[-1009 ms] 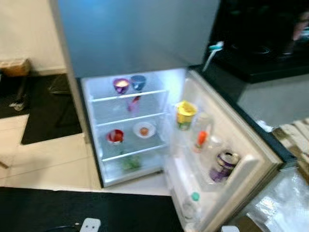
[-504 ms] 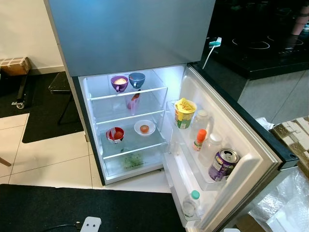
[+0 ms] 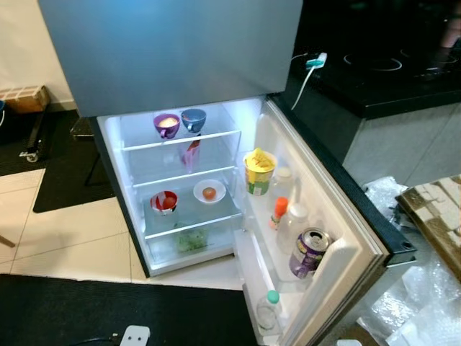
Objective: Restocking fridge
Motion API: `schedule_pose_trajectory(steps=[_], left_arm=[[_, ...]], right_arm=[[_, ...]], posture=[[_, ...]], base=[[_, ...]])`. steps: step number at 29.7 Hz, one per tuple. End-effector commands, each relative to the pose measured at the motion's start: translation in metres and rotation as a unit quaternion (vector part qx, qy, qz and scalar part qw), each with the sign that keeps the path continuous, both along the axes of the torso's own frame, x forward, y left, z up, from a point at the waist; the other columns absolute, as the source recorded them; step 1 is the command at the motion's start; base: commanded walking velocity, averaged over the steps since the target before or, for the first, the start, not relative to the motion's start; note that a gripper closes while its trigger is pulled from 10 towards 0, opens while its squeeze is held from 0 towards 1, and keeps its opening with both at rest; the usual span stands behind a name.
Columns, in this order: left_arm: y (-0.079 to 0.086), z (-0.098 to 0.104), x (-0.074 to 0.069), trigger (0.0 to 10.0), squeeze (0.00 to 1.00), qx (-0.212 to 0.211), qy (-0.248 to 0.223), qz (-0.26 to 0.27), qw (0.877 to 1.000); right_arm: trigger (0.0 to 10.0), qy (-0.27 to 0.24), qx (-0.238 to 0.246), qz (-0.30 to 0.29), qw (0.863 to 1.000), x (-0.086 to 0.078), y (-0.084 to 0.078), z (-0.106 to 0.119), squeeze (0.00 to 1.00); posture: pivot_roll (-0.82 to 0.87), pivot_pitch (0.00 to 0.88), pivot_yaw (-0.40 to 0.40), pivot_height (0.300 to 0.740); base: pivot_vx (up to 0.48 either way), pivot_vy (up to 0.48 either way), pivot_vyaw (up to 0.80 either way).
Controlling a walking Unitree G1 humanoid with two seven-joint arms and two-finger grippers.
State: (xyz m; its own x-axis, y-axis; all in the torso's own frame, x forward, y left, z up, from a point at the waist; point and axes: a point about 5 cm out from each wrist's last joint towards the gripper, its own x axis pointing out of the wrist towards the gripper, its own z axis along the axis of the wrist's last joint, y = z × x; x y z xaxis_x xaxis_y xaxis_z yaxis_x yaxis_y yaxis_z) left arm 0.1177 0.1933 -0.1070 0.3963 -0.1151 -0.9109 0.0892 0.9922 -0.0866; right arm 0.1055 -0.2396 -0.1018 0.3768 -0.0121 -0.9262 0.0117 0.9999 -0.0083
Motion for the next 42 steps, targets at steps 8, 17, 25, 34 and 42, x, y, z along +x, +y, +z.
schedule_pose_trajectory(steps=[8,17,25,34,42], left_arm=[[-0.001,-0.004,-0.014,10.0,0.00,-0.002,0.027,0.005,1.000],[0.000,-0.004,-0.015,10.0,0.00,-0.004,0.028,0.007,1.000],[0.001,-0.004,-0.015,10.0,0.00,-0.003,0.030,0.005,1.000],[-0.001,-0.005,-0.015,10.0,0.00,-0.005,0.030,0.002,1.000],[-0.001,-0.005,-0.016,10.0,0.00,-0.006,0.031,-0.001,1.000]], right_arm=[[10.0,-0.030,-0.020,-0.075,0.997,0.005,-0.017,0.006,0.00],[10.0,-0.116,-0.060,-0.189,0.973,0.023,-0.056,0.026,0.00],[10.0,-0.216,-0.042,-0.251,0.943,0.050,-0.083,0.052,0.00],[10.0,-0.284,0.071,-0.216,0.931,0.078,-0.070,0.064,0.00],[10.0,-0.303,0.190,-0.151,0.922,0.091,-0.044,0.065,0.00]], posture=[[0.03,0.000,-0.032,0.740],[0.03,0.000,-0.031,0.740],[0.03,0.000,-0.031,0.740],[0.03,0.000,-0.031,0.740],[0.02,0.000,-0.028,0.740]], base=[[0.000,0.000,0.00],[0.000,0.000,0.00],[0.000,0.000,0.00],[0.000,0.000,0.00],[0.000,0.000,0.00]])
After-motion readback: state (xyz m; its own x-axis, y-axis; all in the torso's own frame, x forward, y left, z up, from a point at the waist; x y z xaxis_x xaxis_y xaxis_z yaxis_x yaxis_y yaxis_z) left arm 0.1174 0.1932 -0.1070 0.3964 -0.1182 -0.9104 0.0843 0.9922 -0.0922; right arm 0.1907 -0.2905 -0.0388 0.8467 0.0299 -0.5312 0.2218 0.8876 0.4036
